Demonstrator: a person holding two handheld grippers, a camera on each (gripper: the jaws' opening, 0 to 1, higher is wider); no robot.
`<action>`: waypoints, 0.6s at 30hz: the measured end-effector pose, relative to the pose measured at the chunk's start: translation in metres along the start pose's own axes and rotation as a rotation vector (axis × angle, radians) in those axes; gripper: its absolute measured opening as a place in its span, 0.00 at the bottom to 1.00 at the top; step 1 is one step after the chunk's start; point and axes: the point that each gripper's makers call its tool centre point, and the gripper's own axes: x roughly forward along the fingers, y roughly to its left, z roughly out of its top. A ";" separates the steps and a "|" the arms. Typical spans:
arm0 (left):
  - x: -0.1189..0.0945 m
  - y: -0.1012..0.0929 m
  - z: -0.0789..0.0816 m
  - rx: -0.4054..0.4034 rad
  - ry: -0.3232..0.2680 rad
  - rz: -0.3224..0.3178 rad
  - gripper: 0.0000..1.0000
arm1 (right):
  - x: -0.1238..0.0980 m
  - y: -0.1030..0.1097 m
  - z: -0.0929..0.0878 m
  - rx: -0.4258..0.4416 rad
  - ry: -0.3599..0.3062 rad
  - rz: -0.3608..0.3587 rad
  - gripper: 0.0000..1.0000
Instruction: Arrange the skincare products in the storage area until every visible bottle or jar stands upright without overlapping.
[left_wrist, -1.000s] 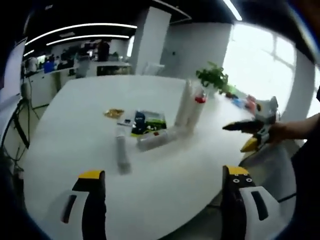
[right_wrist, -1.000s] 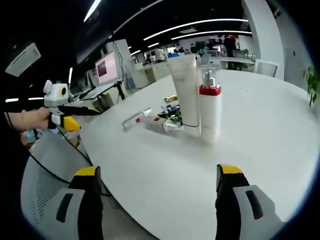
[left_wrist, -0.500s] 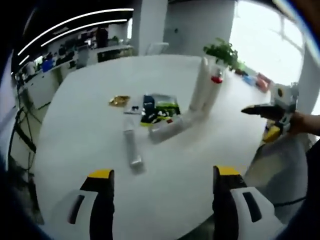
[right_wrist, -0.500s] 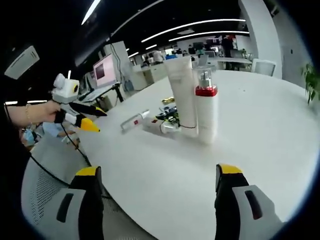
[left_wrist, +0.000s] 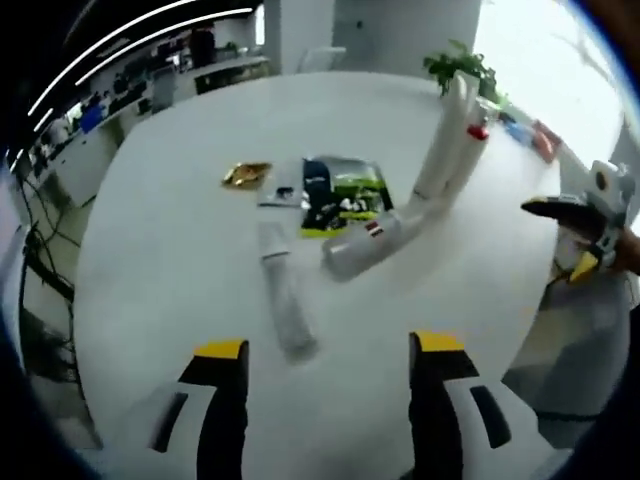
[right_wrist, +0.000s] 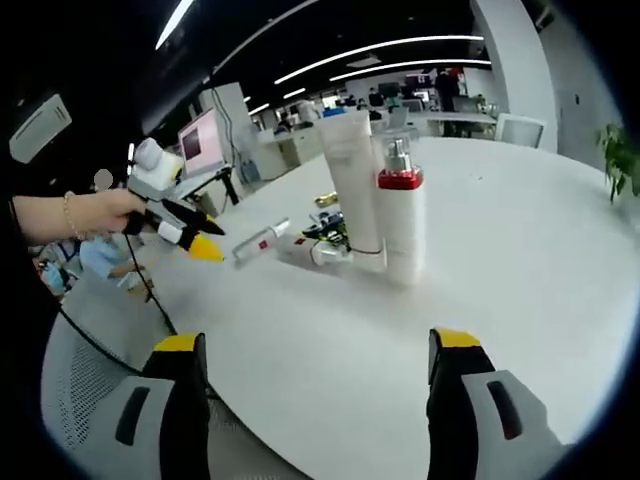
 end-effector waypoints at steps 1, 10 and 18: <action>0.003 0.003 0.000 0.001 0.009 0.000 0.57 | 0.000 -0.001 -0.001 -0.001 0.003 -0.001 0.90; 0.023 0.013 0.008 0.044 0.116 -0.003 0.49 | 0.000 -0.004 -0.002 0.018 0.011 -0.019 0.90; 0.037 0.017 0.013 0.100 0.224 -0.011 0.44 | 0.000 -0.006 -0.004 0.024 0.022 -0.029 0.89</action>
